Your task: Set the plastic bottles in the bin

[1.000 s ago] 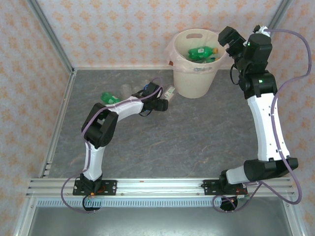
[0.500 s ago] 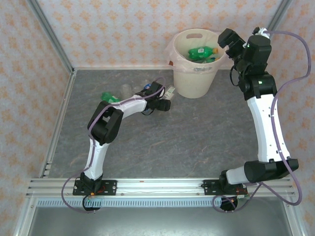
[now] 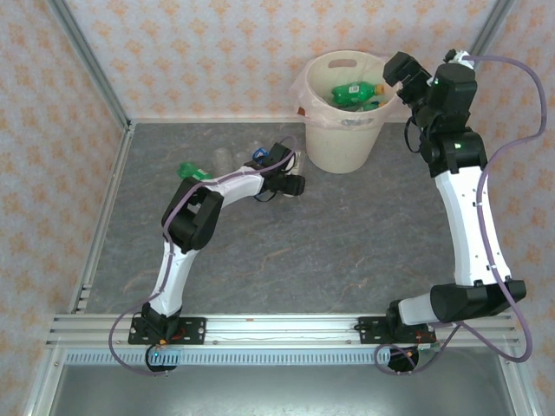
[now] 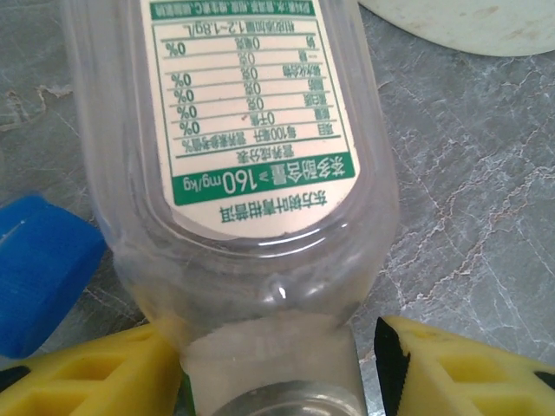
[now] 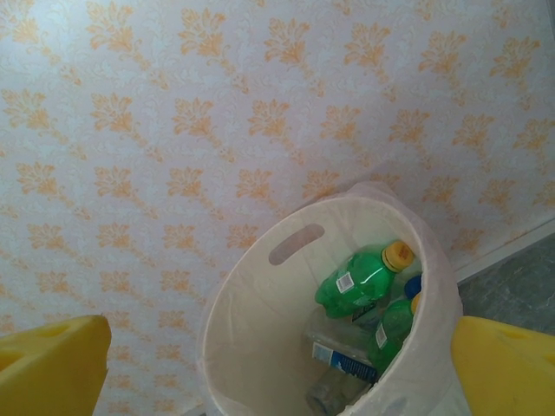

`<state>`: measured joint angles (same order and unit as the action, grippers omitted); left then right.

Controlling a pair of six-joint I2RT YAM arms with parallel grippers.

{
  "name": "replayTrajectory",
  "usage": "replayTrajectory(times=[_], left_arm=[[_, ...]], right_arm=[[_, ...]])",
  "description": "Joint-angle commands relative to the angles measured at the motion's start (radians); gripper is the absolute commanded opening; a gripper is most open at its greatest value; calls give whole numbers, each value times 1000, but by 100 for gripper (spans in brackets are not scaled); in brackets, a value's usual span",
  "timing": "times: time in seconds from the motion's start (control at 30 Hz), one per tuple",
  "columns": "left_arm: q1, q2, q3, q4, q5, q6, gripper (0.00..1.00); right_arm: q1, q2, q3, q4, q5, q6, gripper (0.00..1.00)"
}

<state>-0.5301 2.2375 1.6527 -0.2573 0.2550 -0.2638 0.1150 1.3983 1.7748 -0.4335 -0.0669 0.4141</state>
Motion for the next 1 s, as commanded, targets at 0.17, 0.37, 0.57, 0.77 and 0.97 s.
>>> replayTrajectory(times=[0.17, 0.37, 0.57, 0.77, 0.97], left_arm=[[-4, 13, 15, -28, 0, -8, 47], [-5, -53, -31, -4, 0, -13, 35], [-8, -174, -109, 32, 5, -20, 35], [-23, -307, -171, 62, 19, -12, 35], [-28, -447, -206, 84, 53, 4, 35]], right_arm=[[2, -36, -8, 16, 7, -6, 100], [2, -38, -11, 20, -4, 7, 100], [2, -39, -24, 42, -36, 30, 100], [3, -27, -37, 67, -94, 76, 100], [57, 0, -39, 109, -149, 84, 100]])
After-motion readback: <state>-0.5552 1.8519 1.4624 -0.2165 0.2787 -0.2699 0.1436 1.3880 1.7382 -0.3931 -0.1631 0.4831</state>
